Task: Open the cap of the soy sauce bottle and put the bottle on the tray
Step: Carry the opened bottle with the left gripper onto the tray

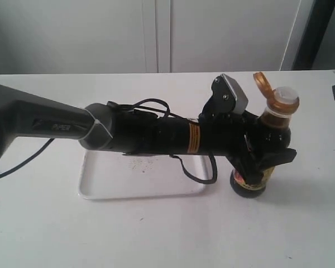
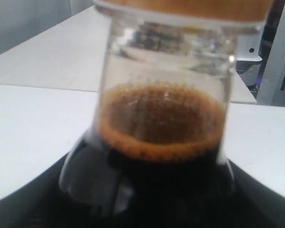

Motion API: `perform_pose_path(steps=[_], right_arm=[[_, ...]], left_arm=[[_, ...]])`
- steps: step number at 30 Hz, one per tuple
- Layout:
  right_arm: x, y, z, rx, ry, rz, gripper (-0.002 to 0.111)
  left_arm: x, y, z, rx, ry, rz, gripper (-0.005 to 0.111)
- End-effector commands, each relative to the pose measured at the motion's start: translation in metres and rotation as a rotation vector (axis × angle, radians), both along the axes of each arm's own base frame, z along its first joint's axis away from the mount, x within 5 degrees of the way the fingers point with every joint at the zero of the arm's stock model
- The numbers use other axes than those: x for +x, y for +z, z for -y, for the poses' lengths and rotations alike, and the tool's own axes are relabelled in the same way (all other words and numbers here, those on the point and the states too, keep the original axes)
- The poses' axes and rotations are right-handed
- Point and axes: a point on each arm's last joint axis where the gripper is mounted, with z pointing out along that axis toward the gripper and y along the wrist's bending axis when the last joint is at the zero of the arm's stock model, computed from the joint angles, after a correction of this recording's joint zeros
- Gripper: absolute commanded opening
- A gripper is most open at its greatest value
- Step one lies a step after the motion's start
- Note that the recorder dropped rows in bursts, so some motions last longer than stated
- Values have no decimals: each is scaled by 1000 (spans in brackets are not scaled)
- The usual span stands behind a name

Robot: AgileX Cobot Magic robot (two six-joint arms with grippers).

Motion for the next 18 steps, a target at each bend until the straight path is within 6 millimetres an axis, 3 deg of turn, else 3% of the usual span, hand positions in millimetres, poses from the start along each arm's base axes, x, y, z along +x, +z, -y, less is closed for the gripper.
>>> perform_pose_path(steps=[1,6,13,18], right_arm=[[-1,-10,2,14,-14,6,0],[-2,-22,1,34,-21,44,0],[-1,-24,-3,54,-23,83,0],[1,-23,-23,48,64,100,0]], left_arm=[[-5,57,-11,-148,-40,37,0],[-1,69,-26,-124,0,49,0],[6,72,-50,-96,46,57,0],[16,78,-88,-116,99,51,0]])
